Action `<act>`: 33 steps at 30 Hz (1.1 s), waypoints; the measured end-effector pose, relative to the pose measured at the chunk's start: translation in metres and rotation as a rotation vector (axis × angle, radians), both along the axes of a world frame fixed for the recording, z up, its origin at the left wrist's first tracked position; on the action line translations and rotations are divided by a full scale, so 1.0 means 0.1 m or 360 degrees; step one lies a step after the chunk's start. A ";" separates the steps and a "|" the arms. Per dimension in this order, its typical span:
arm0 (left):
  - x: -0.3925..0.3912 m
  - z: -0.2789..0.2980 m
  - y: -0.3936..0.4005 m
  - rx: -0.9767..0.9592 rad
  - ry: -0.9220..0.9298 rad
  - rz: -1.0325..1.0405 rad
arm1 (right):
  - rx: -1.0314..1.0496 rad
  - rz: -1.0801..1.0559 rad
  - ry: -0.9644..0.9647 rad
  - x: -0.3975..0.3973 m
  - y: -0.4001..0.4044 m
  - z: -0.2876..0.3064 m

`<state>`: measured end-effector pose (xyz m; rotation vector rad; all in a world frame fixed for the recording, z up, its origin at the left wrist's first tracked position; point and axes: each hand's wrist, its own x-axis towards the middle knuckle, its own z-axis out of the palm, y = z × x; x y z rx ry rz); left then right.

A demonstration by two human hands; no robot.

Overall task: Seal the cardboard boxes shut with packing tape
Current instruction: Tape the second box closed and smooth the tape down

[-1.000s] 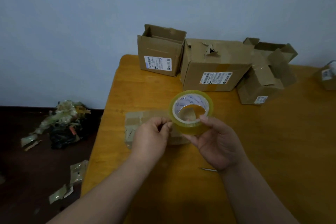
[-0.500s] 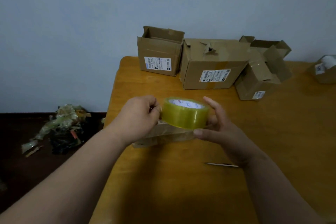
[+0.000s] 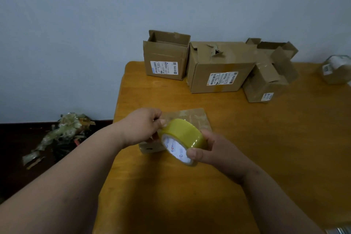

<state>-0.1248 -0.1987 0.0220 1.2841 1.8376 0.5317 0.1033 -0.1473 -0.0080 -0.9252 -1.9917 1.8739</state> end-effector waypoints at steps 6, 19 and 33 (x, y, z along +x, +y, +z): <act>-0.02 0.18 0.02 0.0149 0.0422 -0.0269 | 0.0227 -0.0040 -0.0658 -0.01 -0.17 -0.44; 0.01 0.36 0.22 0.0152 0.0860 -0.0715 | -0.0053 -0.0262 -0.0638 -0.01 -0.20 -0.77; 0.10 0.27 0.61 0.0195 0.0865 -0.0756 | -0.0920 -0.0630 -0.0424 0.02 -0.06 -1.11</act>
